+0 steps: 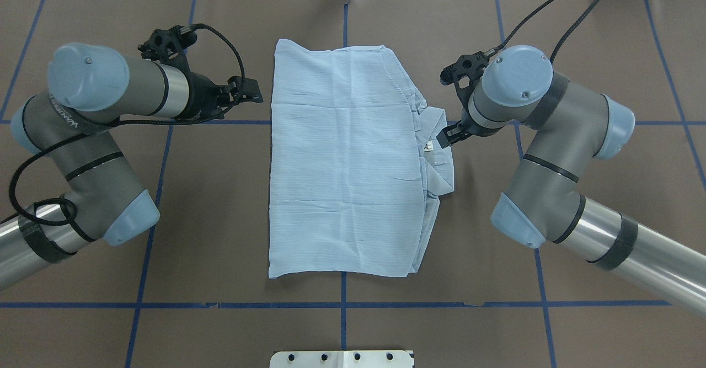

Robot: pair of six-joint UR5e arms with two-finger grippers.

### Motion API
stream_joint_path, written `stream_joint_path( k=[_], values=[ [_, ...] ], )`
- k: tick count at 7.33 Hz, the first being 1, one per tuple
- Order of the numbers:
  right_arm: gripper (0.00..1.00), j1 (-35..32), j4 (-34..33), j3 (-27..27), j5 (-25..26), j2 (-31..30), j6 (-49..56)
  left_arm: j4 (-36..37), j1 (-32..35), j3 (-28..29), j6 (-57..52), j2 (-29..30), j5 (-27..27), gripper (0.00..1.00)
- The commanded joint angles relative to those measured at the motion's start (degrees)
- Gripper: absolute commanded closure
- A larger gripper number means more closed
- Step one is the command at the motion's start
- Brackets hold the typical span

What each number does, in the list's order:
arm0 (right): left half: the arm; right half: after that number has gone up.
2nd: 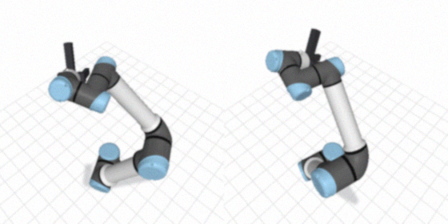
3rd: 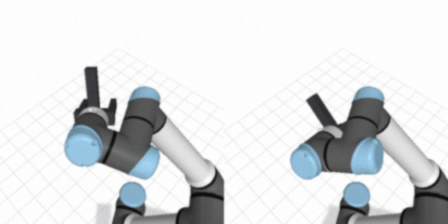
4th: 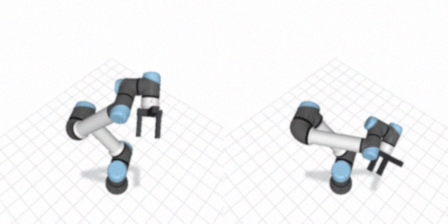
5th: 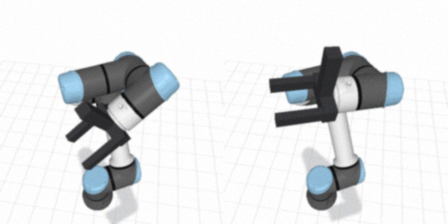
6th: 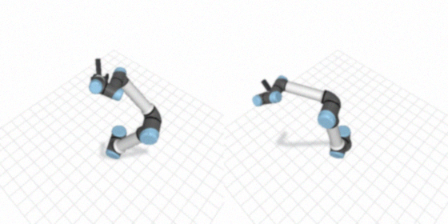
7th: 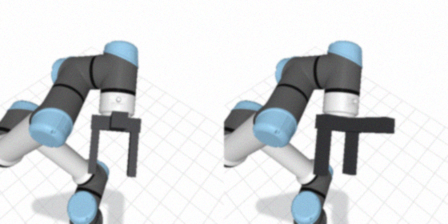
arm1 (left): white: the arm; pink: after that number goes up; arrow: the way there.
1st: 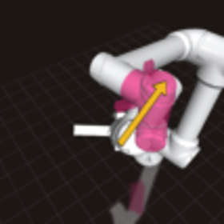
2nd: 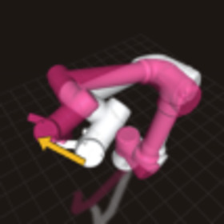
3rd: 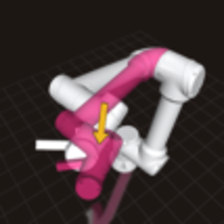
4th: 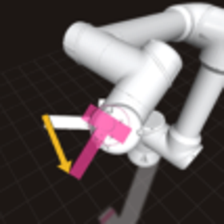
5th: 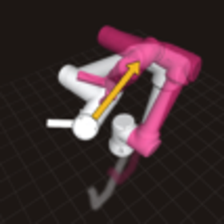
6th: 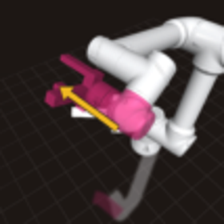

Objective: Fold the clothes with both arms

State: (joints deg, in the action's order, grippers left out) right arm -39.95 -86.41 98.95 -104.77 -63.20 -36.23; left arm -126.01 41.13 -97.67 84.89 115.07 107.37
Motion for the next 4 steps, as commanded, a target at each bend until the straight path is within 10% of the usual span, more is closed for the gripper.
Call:
stream_joint_path(
  k=[1,4],
  values=[
    [0.0,-0.39,-0.42,5.79,-4.83,-3.14,-2.95,7.21,-6.19,-6.26,8.15,-0.46,1.71,0.0],
    [0.0,-0.13,0.54,9.95,-6.66,-5.53,-15.93,14.57,-19.63,-11.93,21.57,-1.51,-7.4,0.0]
  ],
)
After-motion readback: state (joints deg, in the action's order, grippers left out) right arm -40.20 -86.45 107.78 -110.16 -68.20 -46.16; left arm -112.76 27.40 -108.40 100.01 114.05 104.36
